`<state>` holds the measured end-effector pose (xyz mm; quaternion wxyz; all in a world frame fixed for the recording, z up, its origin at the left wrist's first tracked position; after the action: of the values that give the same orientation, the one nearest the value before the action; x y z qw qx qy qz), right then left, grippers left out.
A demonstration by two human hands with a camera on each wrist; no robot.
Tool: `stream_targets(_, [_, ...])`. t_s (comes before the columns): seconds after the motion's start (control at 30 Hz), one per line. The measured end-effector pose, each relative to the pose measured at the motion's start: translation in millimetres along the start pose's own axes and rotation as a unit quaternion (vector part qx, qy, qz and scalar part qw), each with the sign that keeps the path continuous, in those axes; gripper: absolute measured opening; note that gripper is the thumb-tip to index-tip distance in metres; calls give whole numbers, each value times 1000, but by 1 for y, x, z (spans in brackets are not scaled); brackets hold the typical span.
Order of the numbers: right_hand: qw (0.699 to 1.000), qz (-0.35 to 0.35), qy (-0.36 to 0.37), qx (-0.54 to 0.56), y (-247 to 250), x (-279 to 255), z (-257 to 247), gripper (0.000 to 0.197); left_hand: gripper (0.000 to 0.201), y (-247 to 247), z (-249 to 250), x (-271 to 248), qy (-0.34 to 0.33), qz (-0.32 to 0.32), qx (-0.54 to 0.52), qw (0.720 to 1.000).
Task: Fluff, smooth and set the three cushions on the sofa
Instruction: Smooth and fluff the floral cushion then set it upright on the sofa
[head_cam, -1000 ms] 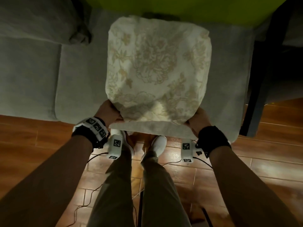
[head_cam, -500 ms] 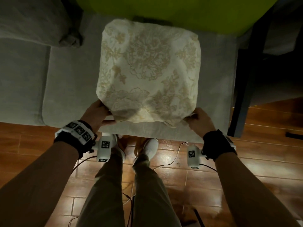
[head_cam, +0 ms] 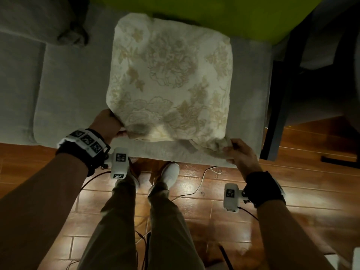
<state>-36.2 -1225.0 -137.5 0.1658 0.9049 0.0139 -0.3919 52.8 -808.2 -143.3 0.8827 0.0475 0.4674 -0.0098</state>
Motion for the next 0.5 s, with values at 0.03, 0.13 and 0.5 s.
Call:
stream_targets(0.03, [1000, -12, -16, 21, -4, -1, 0, 17, 22, -2, 0, -5, -9, -2, -30, 999])
stream_targets(0.13, [1000, 20, 1, -17, 2, 5, -1, 24, 24, 10, -11, -20, -36, 53, -81, 995])
stream_targets(0.5, [993, 93, -64, -41, 0, 19, 21, 20, 13, 87, -103, -45, 25, 160, -215, 963])
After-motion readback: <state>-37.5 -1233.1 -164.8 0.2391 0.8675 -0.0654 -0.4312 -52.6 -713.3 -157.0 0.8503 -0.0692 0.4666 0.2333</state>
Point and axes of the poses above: each hand's wrist, its own x-axis towards the middle knuckle, its own y-axis out of the back of the hand, z = x × y, the point moved 8 cm from there along x, towards the middle knuckle, and after that the axes turned 7 degrees about -z, right-handed, at the moved point
